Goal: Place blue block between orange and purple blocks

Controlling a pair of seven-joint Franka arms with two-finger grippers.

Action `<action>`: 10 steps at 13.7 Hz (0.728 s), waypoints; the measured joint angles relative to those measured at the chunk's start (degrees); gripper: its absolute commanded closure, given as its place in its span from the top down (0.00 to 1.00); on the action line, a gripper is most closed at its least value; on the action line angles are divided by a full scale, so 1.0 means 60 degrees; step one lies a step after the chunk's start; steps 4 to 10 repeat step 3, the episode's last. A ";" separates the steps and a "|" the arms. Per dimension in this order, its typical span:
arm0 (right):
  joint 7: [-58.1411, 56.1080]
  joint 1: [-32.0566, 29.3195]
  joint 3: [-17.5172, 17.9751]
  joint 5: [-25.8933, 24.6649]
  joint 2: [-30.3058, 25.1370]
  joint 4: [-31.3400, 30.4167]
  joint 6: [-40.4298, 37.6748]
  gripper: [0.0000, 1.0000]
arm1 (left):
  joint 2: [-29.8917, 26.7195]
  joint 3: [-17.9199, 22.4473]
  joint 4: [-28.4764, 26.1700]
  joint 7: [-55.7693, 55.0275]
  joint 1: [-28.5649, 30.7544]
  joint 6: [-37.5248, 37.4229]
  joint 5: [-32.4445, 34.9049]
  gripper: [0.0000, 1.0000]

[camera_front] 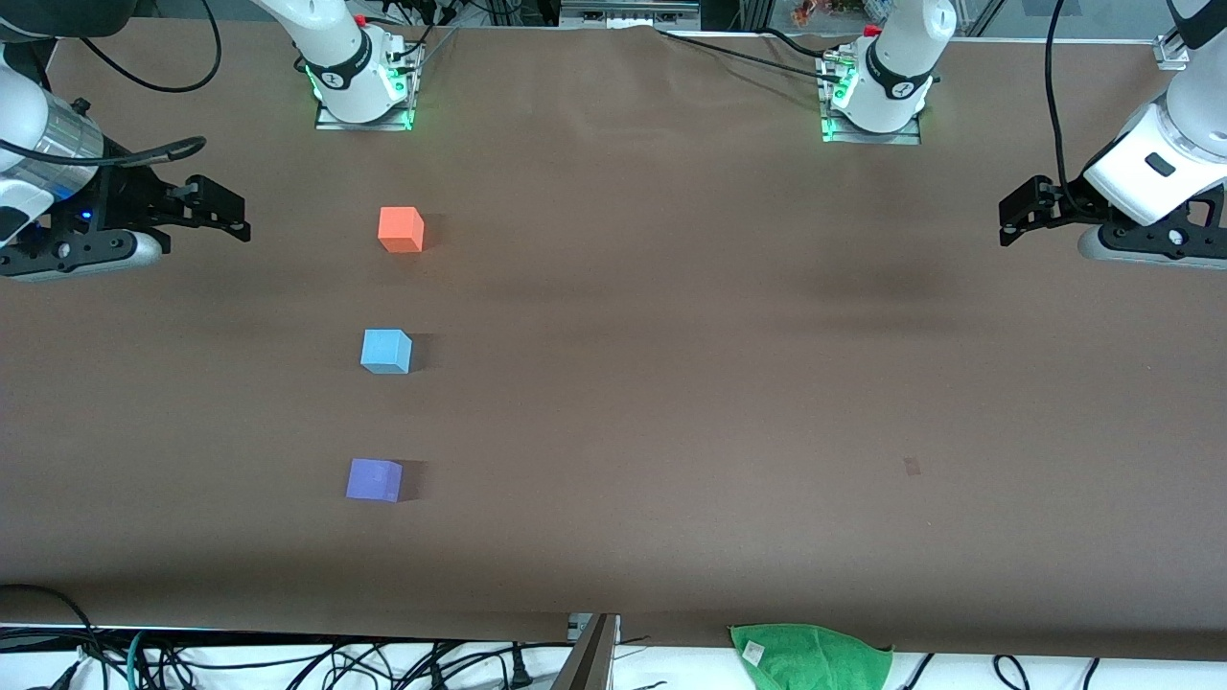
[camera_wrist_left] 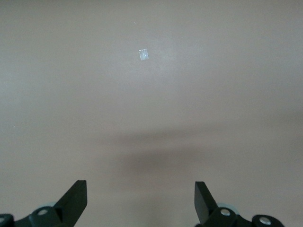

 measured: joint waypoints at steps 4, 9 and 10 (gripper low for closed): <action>0.0000 -0.0001 0.0062 -0.0020 0.0000 0.0047 0.0001 1.00 | 0.0000 0.0000 -0.0029 0.0000 0.0002 0.0000 0.0000 1.00; 0.0000 -0.0001 0.0062 -0.0020 0.0000 0.0047 0.0001 1.00 | 0.0000 0.0000 -0.0029 0.0000 0.0002 0.0000 0.0000 1.00; 0.0000 -0.0001 0.0062 -0.0020 0.0000 0.0047 0.0001 1.00 | 0.0000 0.0000 -0.0029 0.0000 0.0002 0.0000 0.0000 1.00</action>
